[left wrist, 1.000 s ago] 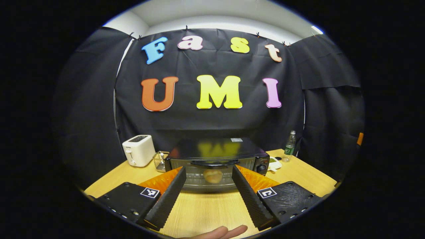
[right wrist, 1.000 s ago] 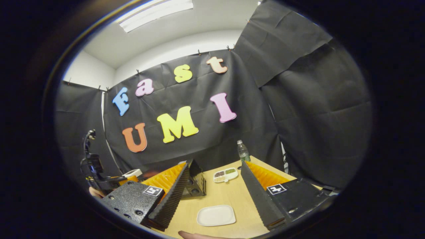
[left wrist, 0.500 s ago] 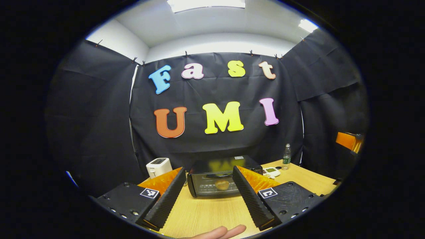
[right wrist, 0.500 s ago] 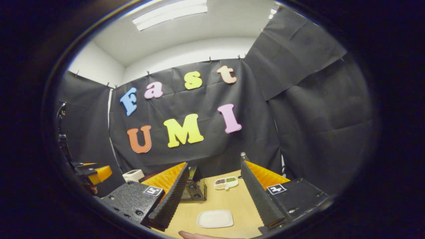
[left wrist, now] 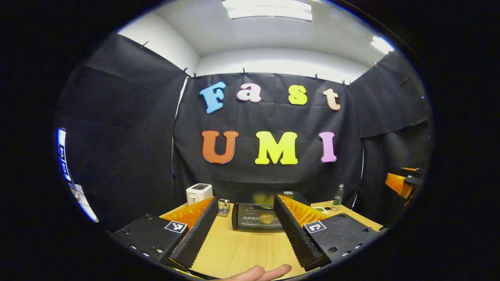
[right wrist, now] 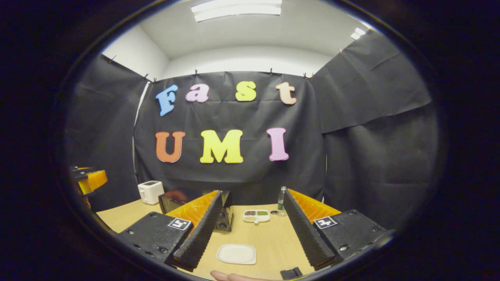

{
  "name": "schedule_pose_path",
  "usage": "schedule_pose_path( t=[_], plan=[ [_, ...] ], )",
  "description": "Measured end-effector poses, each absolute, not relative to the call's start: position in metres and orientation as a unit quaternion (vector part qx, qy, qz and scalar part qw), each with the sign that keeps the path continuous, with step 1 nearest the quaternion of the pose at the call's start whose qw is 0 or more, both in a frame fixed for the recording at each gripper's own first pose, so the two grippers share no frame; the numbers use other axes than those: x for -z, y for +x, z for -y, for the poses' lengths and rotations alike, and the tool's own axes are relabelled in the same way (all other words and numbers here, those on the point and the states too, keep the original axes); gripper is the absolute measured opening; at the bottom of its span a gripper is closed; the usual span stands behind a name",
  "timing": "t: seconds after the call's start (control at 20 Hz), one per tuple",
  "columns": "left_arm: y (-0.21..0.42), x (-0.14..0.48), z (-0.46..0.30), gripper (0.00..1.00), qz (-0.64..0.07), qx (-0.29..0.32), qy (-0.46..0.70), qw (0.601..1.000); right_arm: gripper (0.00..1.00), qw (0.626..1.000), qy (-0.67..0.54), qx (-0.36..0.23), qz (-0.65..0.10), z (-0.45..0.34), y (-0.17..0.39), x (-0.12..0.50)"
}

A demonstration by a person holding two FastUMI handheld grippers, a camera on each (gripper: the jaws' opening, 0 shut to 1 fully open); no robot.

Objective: Open the electric oven with the left hand, put the food in, and close the electric oven.

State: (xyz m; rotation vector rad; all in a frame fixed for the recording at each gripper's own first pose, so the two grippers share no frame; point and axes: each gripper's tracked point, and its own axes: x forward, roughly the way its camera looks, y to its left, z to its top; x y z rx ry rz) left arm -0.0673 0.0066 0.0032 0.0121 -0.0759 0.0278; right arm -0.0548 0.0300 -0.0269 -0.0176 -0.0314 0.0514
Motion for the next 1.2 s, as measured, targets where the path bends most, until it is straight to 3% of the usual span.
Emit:
schedule_pose_path(
  t=[0.25, 1.0, 1.05, 1.1, 1.2],
  plan=[
    [-0.074, 0.01, -0.011, 0.92, 0.023, -0.008, 0.015, 1.0, 0.96, 0.999, -0.004, -0.032, -0.027, -0.035, -0.056, 0.044],
    [-0.074, 0.026, -0.009, 0.92, 0.001, 0.007, 0.014, 1.0, 0.95, 1.0, 0.022, -0.001, -0.017, -0.011, -0.066, 0.054],
    [-0.074, 0.025, -0.009, 0.87, 0.002, 0.008, 0.015, 1.0, 0.95, 1.0, 0.021, -0.002, -0.015, -0.01, -0.067, 0.054],
    [-0.075, 0.024, -0.008, 0.92, 0.002, 0.009, 0.016, 1.0, 0.95, 1.0, 0.022, -0.002, -0.013, -0.01, -0.068, 0.053],
    [-0.074, 0.025, -0.006, 0.92, 0.002, 0.013, 0.018, 1.0, 0.95, 1.0, 0.023, -0.004, -0.009, -0.01, -0.069, 0.052]
  ],
)
